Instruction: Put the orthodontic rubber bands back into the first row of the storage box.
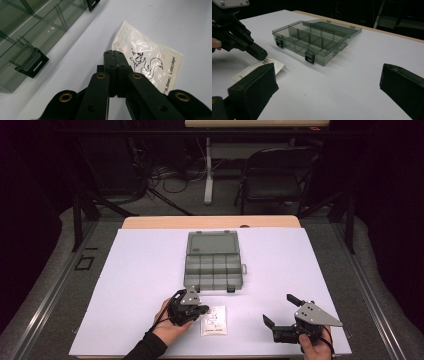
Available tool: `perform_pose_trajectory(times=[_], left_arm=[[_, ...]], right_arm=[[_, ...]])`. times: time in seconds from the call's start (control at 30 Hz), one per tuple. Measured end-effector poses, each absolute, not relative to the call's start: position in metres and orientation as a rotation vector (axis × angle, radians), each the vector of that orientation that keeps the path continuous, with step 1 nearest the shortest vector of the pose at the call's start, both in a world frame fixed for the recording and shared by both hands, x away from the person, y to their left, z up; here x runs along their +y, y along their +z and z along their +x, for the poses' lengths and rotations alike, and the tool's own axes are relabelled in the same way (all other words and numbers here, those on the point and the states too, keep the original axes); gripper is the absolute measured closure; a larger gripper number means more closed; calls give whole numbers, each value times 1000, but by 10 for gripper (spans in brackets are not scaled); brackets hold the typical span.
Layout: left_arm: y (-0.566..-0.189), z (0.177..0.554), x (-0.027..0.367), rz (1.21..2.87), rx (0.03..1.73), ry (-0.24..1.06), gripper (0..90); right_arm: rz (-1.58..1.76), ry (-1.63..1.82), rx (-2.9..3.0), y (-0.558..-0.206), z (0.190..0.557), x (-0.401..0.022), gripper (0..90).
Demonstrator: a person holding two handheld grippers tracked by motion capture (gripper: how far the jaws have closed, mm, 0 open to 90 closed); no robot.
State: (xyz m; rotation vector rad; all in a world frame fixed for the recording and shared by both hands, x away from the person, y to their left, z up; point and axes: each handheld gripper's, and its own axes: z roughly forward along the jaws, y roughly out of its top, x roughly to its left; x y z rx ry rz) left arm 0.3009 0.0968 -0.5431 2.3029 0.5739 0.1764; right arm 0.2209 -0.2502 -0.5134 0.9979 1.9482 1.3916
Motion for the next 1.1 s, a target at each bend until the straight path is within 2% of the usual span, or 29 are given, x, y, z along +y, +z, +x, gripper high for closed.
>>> perform_pose_trajectory(times=[0.5, 1.1], left_arm=[[-514, 289, 107, 2225, 491, 266, 900], [-498, 288, 120, 2163, 494, 307, 900]], right_arm=[[998, 1386, 1954, -513, 221, -251, 3], [999, 1386, 1953, -513, 221, -251, 3]])
